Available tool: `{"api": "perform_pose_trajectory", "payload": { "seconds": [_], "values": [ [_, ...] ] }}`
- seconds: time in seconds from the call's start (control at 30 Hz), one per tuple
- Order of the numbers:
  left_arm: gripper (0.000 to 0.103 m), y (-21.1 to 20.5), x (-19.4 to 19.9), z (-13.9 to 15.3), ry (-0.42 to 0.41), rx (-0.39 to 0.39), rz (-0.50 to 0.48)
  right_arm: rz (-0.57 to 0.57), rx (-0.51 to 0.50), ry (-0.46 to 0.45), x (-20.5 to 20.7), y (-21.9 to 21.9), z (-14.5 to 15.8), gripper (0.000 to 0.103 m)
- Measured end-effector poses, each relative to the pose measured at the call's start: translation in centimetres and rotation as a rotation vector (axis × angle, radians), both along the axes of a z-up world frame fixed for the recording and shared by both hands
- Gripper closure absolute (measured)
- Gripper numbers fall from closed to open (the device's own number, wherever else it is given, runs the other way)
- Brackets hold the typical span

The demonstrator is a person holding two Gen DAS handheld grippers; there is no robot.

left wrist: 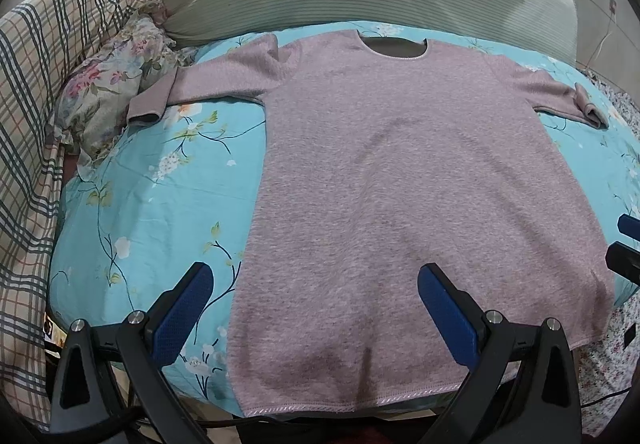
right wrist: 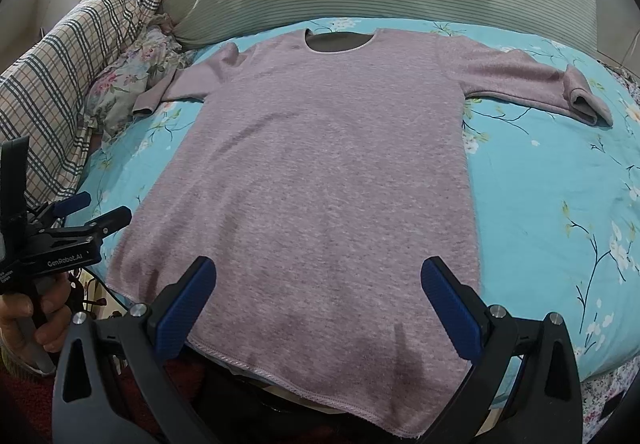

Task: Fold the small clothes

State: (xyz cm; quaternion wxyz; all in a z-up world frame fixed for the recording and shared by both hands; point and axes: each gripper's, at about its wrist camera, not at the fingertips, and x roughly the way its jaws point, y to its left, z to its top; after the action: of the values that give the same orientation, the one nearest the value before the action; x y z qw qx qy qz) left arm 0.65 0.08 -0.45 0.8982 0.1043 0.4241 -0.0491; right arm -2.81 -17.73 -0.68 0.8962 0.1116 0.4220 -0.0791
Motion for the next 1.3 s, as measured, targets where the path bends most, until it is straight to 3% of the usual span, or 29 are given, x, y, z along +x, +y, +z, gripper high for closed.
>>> {"api": "perform_pose_trajectory", "payload": {
  "seconds": [0.6, 0.97, 1.3],
  "values": [
    [0.001, -0.2, 0.1, -0.2, -0.018, 0.018, -0.008, 0.006, 0.006, -0.006, 0.2, 0.2, 0.2, 0.001],
    [0.001, -0.5, 0.6, -0.3, 0.034, 0.006, -0.016, -0.001, 0.016, -0.022, 0.5, -0.1, 0.4, 0.001],
    [0.001, -1.5, 2.1, -0.8, 0.039, -0.01, -0.055, -0.077, 0.062, -0.061, 0.6, -3.8, 0.0, 0.005]
  ]
}}
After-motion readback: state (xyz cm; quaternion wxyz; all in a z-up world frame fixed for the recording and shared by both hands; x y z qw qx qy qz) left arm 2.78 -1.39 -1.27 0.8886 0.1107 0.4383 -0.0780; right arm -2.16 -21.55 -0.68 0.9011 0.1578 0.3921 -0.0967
